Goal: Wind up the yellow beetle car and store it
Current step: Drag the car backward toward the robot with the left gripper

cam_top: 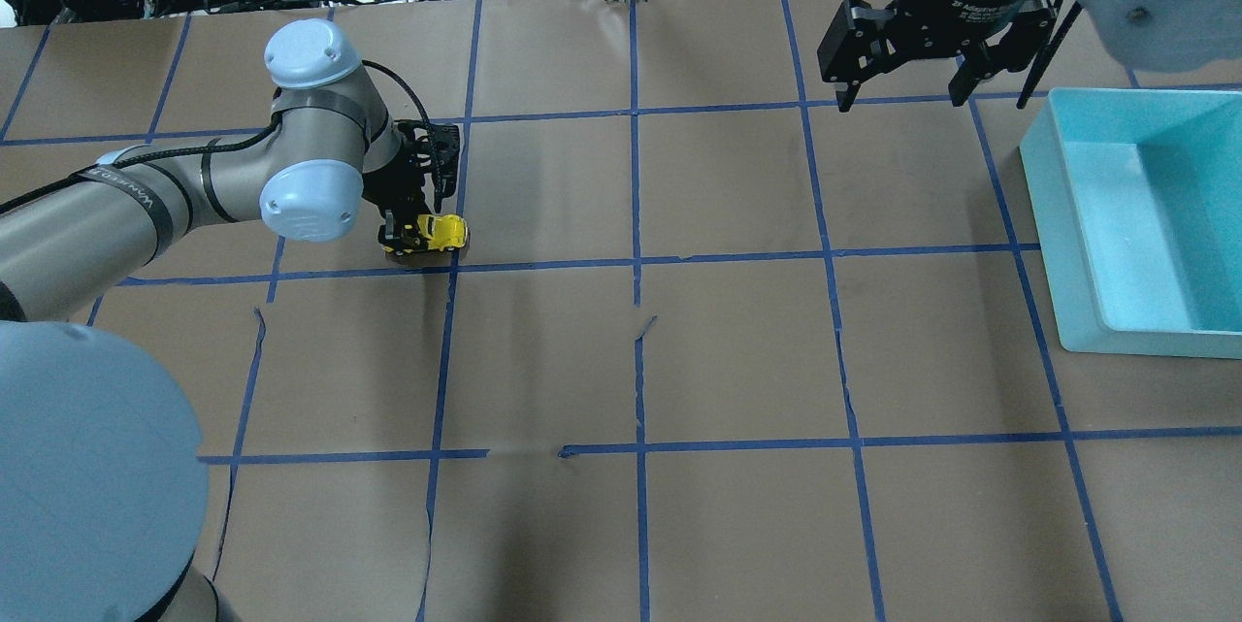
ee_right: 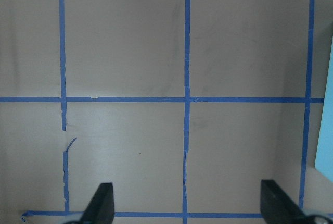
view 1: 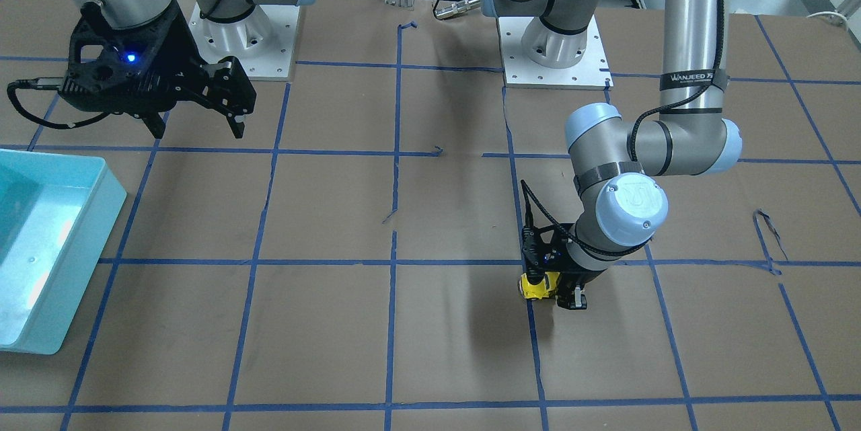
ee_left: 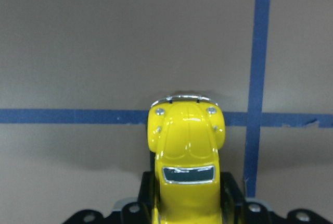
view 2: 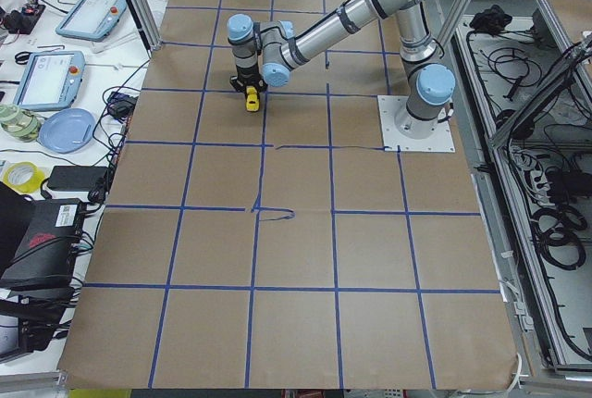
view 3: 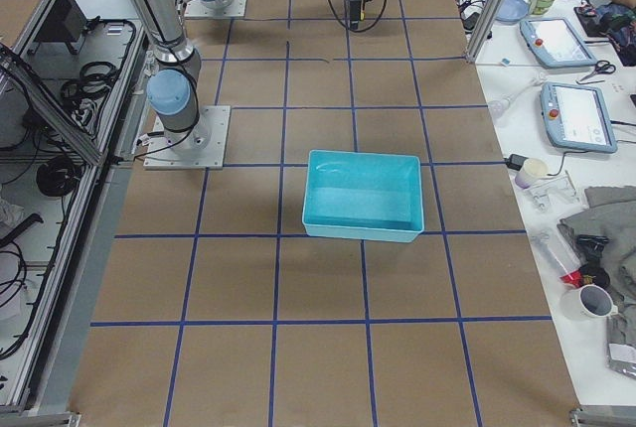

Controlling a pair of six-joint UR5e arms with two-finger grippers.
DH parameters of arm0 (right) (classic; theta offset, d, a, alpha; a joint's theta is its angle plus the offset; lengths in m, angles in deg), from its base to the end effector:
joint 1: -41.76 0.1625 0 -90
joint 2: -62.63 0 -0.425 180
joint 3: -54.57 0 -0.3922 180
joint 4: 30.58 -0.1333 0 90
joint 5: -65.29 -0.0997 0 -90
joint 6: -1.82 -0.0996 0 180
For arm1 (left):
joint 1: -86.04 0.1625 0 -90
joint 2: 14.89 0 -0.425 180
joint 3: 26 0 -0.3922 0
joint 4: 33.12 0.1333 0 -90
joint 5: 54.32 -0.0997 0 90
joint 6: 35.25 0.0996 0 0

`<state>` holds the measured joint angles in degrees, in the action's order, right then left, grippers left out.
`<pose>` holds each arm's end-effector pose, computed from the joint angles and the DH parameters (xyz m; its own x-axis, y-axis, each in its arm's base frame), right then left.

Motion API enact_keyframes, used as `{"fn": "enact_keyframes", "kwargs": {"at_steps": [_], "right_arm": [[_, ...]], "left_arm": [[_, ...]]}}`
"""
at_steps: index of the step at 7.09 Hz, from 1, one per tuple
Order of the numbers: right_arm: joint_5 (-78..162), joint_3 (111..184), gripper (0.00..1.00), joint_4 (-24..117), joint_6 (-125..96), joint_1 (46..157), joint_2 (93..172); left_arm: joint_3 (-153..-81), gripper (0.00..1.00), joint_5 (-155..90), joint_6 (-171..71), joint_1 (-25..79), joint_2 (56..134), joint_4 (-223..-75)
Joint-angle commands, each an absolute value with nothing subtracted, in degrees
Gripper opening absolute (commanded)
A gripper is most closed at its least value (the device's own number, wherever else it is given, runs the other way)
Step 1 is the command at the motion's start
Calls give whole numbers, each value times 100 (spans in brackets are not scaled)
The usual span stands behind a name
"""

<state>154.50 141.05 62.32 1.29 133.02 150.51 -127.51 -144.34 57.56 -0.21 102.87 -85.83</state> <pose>0.1460 -0.5116 0.5050 -0.9998 -0.0138 -0.0144 -0.0127 0.9971 -0.0748 -0.0939 -0.6052 0.1873 -0.0164 0.9993 0.0345 0.9999 0.0164 -0.0013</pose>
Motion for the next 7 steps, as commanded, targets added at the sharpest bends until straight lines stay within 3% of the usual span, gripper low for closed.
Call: {"fn": "enact_keyframes", "kwargs": {"at_steps": [1, 7], "right_arm": [[15450, 14105, 100, 6232, 129, 13308, 15052], [15450, 14105, 100, 6232, 120, 13308, 15043]], "left_arm": [[-12882, 19, -14441, 6001, 139, 10288, -8393], [-12962, 19, -14432, 6450, 553, 10227, -8286]]}}
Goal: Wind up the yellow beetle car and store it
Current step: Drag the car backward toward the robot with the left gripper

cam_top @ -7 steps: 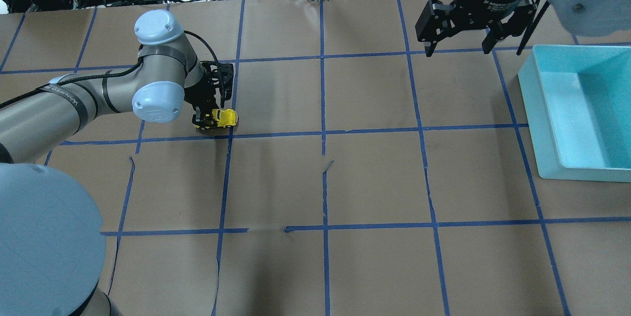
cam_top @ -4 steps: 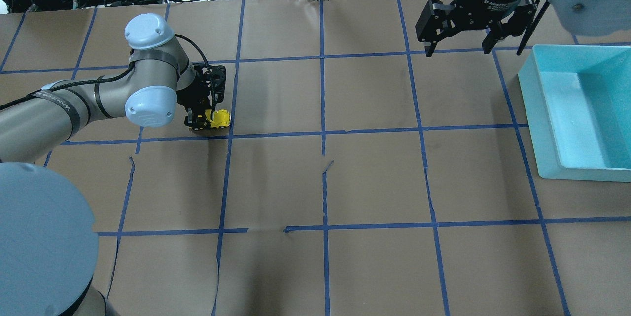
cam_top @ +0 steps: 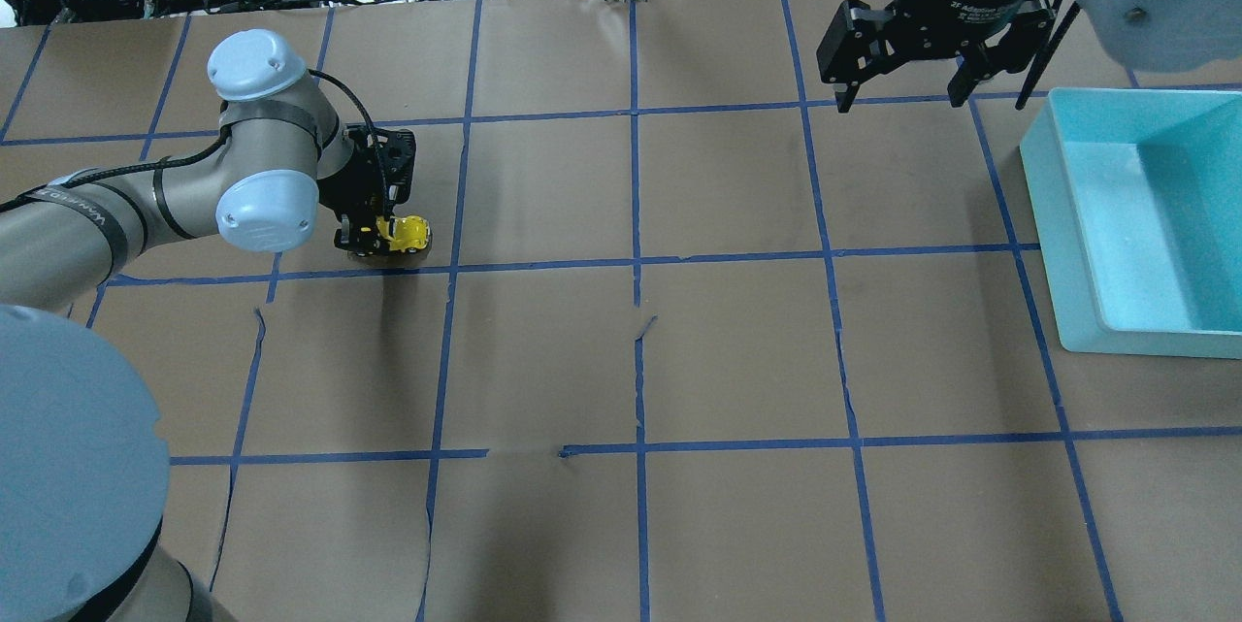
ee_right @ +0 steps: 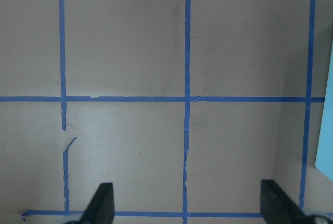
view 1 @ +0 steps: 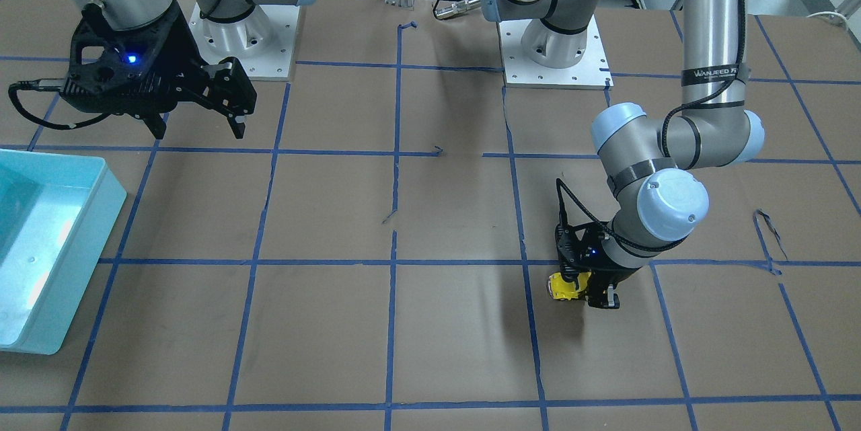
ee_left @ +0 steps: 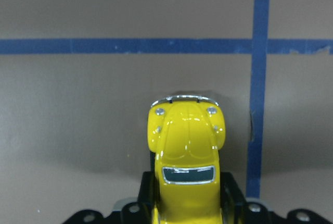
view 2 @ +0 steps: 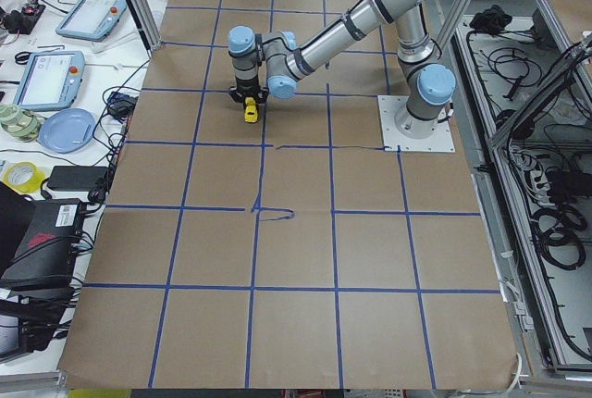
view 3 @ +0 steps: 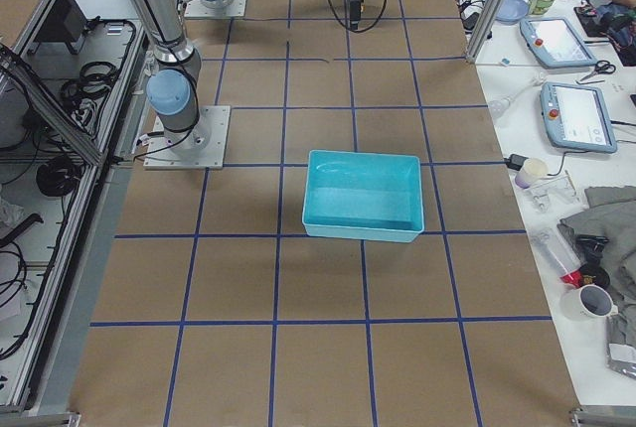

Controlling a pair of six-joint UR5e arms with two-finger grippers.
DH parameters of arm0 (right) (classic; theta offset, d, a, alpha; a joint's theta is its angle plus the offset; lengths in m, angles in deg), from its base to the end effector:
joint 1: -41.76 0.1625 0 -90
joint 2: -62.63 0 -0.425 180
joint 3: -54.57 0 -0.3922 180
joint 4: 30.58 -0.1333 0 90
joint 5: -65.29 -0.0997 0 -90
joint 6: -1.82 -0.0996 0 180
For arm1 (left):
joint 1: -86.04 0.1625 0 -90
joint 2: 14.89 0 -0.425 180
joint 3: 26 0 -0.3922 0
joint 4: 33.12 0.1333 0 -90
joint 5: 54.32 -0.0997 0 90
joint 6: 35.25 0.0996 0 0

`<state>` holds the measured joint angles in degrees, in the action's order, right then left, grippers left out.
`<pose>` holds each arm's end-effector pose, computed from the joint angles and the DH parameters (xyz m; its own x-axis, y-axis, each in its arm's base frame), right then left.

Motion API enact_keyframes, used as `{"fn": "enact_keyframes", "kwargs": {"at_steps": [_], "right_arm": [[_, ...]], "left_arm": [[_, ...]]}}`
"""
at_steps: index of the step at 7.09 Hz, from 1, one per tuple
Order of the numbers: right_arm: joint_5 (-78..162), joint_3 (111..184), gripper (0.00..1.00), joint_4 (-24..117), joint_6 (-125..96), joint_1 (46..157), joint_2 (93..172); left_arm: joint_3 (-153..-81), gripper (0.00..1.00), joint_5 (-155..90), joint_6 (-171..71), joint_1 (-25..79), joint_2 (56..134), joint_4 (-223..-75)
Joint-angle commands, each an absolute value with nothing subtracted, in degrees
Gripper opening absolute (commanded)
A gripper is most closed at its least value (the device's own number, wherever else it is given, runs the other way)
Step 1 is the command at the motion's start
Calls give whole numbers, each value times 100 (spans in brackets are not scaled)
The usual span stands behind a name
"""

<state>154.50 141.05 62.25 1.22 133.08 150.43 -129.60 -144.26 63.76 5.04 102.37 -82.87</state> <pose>0.1465 -0.5118 0.5041 -0.9998 -0.0136 -0.0145 -0.0125 0.9973 -0.0722 -0.0395 -0.6035 0.1831 0.0002 0.9999 0.0104 1.0000 -0.0002 -0.0027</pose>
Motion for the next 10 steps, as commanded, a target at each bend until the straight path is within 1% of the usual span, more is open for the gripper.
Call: {"fn": "enact_keyframes", "kwargs": {"at_steps": [1, 6, 9, 10], "right_arm": [[15450, 14105, 100, 6224, 120, 13308, 15052], [15450, 14114, 100, 6223, 120, 13308, 15052], [15450, 14114, 100, 6223, 120, 13308, 15052], [15450, 14114, 100, 6223, 120, 13308, 15052]], "left_arm": [[-12962, 19, -14423, 6460, 649, 10227, -8295], [-12962, 20, -14414, 6942, 1141, 10218, -8295], [-12962, 21, -14423, 6969, 1256, 10236, -8295], [-12962, 46, -14432, 6969, 1308, 10236, -8295]]}}
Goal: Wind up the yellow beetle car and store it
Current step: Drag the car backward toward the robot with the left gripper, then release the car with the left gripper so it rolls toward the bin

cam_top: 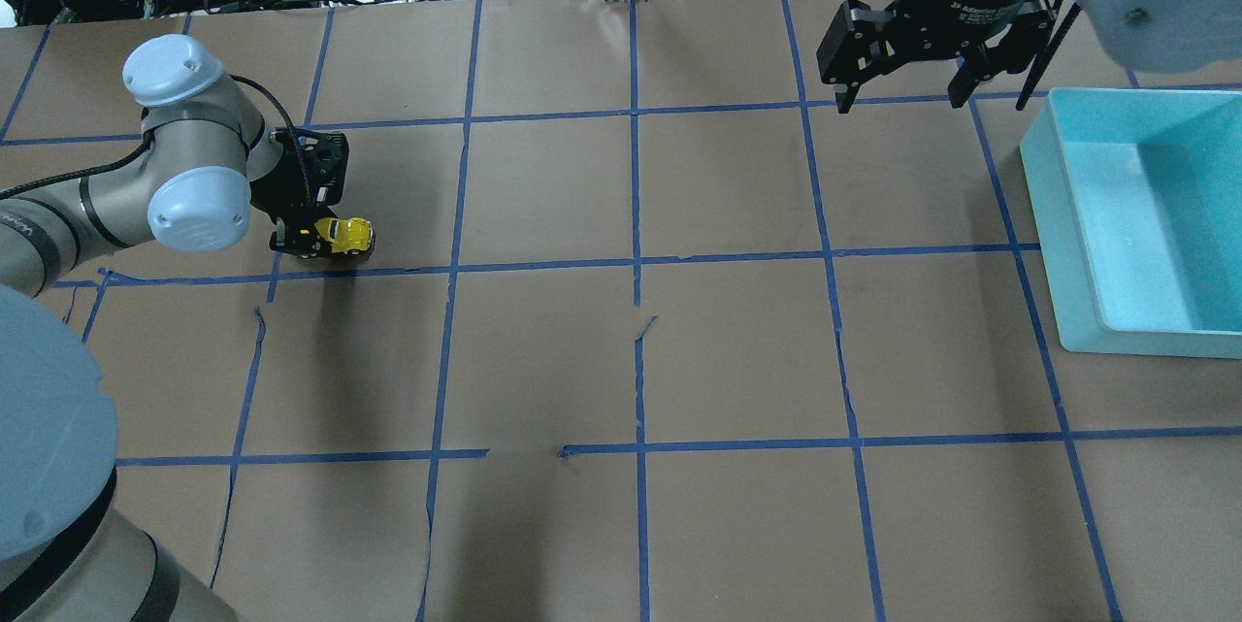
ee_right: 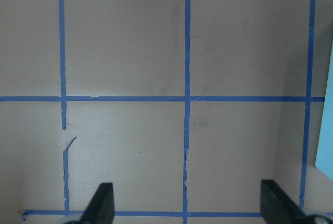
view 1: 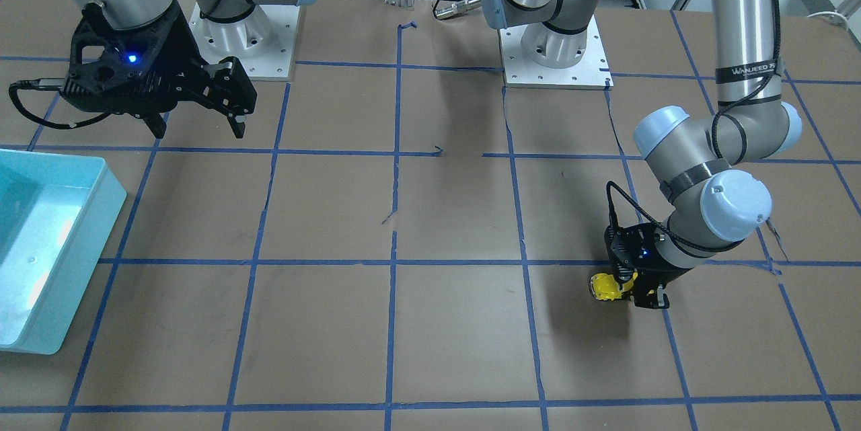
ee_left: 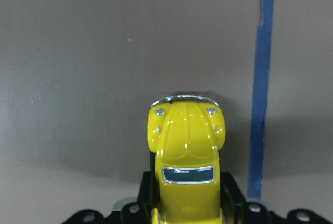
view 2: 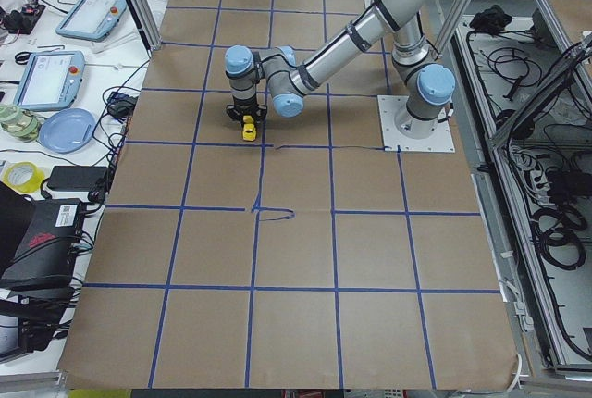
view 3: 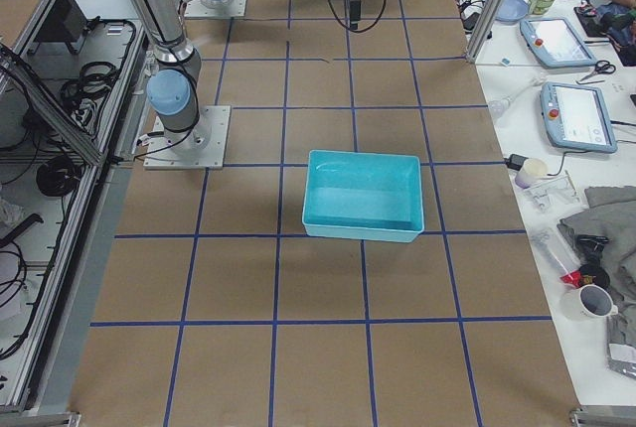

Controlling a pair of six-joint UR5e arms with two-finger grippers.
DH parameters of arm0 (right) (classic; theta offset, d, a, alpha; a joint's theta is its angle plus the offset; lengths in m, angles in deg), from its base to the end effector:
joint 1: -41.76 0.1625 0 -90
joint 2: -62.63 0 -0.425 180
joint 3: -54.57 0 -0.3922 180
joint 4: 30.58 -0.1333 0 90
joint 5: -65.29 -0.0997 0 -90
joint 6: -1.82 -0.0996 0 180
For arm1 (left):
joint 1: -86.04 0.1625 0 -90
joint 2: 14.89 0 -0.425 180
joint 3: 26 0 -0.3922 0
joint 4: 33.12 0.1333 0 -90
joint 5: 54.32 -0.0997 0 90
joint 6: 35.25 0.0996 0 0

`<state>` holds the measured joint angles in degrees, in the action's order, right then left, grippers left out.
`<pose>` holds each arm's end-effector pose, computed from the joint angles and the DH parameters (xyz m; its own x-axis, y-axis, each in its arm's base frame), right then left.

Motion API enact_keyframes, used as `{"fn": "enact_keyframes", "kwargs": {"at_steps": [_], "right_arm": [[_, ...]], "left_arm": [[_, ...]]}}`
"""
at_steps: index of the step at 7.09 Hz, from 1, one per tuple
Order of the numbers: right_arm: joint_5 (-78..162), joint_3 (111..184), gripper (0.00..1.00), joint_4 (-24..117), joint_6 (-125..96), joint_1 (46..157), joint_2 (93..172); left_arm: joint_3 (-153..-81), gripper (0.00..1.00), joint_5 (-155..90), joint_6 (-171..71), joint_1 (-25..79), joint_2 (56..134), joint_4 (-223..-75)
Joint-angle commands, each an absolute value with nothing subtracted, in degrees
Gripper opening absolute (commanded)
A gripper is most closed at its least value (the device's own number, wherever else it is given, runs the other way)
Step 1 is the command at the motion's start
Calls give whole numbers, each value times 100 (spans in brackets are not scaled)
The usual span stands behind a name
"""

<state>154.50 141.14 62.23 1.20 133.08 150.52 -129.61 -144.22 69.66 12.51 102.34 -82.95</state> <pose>0.1465 -0.5111 0.5041 -0.9998 -0.0132 -0.0145 -0.0122 0.9973 -0.0719 0.0392 -0.6034 0.1832 -0.0272 0.9996 0.0109 0.9996 0.0273 -0.0047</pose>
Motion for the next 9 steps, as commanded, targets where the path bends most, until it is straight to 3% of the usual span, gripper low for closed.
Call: {"fn": "enact_keyframes", "kwargs": {"at_steps": [1, 2, 9], "right_arm": [[15450, 14114, 100, 6223, 120, 13308, 15052], [15450, 14114, 100, 6223, 120, 13308, 15052], [15450, 14114, 100, 6223, 120, 13308, 15052]], "left_arm": [[-12953, 88, -14432, 6969, 1309, 10236, -8295], [-12944, 100, -14423, 6969, 1309, 10227, -8295], [-12909, 100, -14414, 6847, 1204, 10087, -8382]]}}
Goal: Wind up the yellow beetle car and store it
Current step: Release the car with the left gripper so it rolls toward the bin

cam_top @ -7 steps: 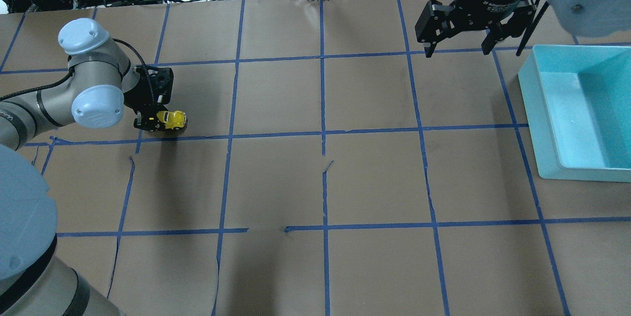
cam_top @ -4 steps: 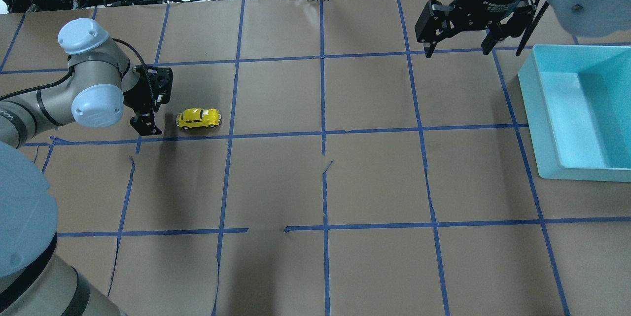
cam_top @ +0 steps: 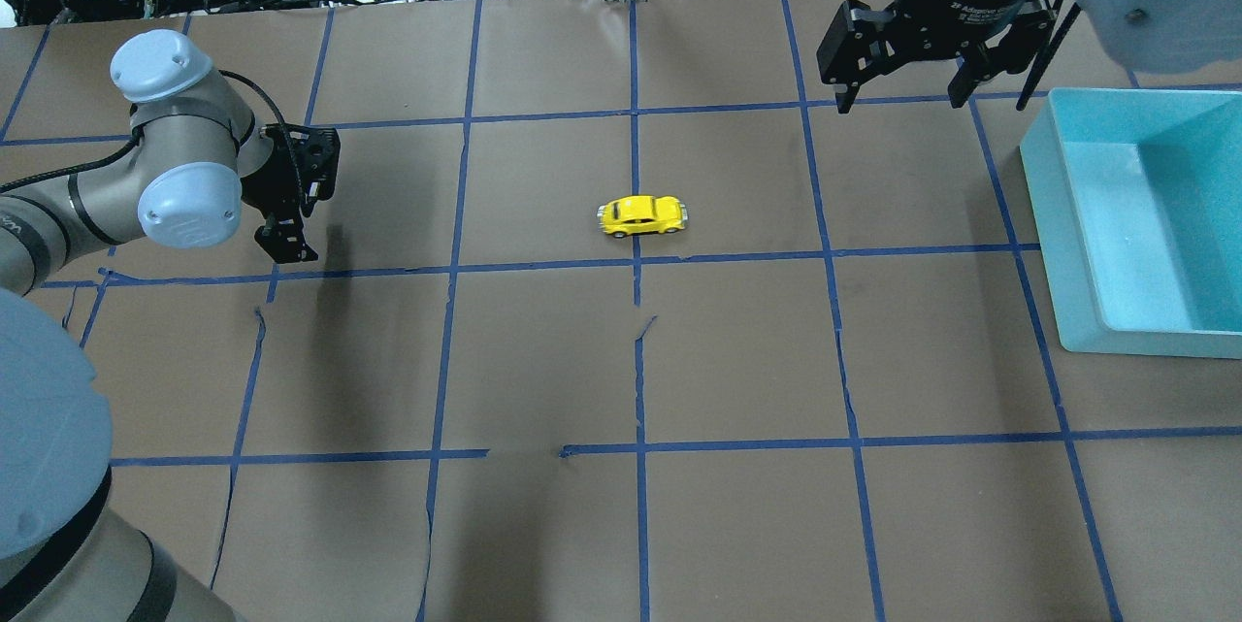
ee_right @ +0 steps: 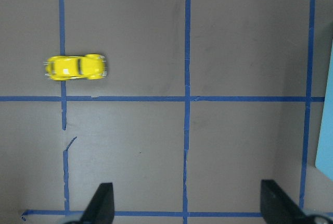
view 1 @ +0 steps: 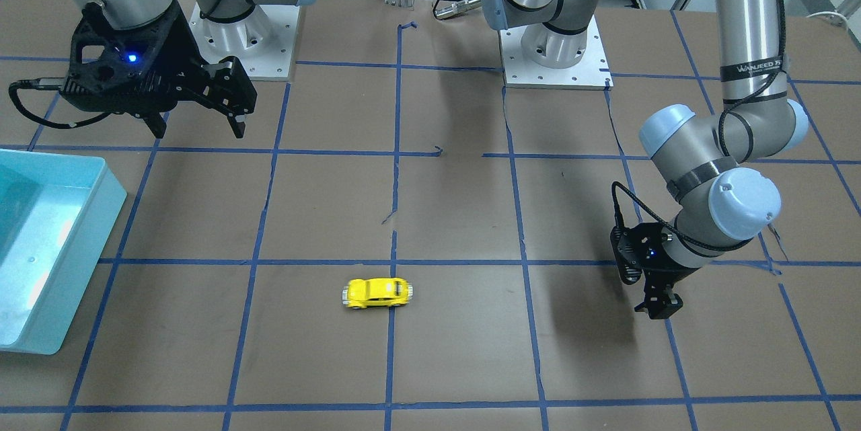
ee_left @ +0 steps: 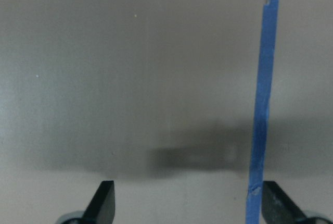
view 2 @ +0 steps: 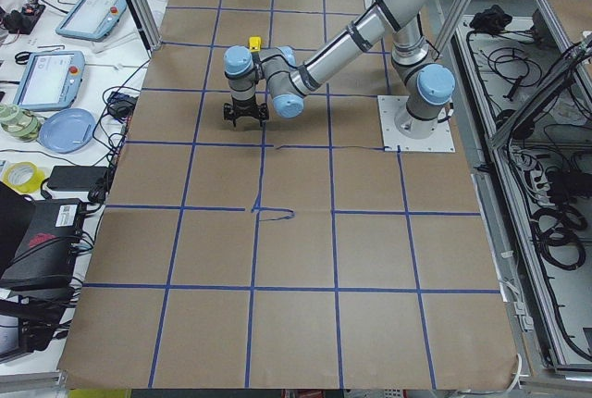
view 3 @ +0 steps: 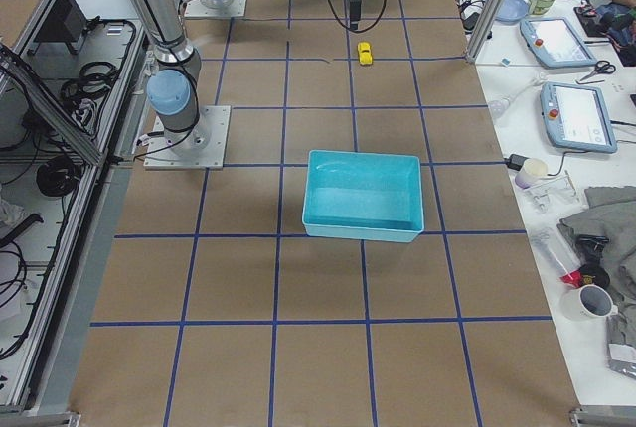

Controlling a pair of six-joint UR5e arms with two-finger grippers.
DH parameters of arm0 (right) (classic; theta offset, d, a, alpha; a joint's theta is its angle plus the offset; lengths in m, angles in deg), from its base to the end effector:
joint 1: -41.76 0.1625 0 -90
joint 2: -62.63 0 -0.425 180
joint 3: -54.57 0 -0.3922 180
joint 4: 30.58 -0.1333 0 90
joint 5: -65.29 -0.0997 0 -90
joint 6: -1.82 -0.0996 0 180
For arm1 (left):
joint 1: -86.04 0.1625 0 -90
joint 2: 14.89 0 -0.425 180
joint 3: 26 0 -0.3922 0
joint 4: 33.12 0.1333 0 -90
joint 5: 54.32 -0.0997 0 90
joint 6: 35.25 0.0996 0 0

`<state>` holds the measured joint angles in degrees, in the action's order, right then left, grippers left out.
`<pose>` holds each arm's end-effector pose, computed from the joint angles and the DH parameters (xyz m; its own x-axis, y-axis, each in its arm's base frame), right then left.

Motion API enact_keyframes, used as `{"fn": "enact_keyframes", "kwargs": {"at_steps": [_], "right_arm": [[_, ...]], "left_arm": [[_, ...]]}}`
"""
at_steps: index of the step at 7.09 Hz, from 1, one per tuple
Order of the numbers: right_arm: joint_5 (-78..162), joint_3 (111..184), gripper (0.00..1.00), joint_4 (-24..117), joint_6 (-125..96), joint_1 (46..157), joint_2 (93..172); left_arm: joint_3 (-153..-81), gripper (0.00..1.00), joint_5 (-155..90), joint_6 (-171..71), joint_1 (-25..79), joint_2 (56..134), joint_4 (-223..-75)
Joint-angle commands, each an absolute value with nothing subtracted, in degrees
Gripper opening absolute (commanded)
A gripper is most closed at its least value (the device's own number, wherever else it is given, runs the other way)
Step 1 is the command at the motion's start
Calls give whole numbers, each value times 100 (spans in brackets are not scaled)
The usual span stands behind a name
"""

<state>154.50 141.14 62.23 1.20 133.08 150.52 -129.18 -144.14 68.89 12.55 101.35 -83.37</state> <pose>0.1465 -0.5111 0.5041 -0.9998 -0.0132 -0.0145 -0.0122 0.9973 -0.0719 0.0399 -0.6048 0.1956 -0.0413 0.9991 -0.0064 0.9991 0.0413 -0.0016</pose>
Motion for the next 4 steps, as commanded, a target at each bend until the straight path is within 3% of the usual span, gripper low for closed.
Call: {"fn": "enact_keyframes", "kwargs": {"at_steps": [1, 4], "right_arm": [[15450, 14114, 100, 6223, 120, 13308, 15052], [15450, 14114, 100, 6223, 129, 13308, 15052]], "left_arm": [[-12909, 100, -14414, 6820, 1177, 10069, -8383], [-12857, 100, -14036, 5796, 933, 9666, -8862]]}}
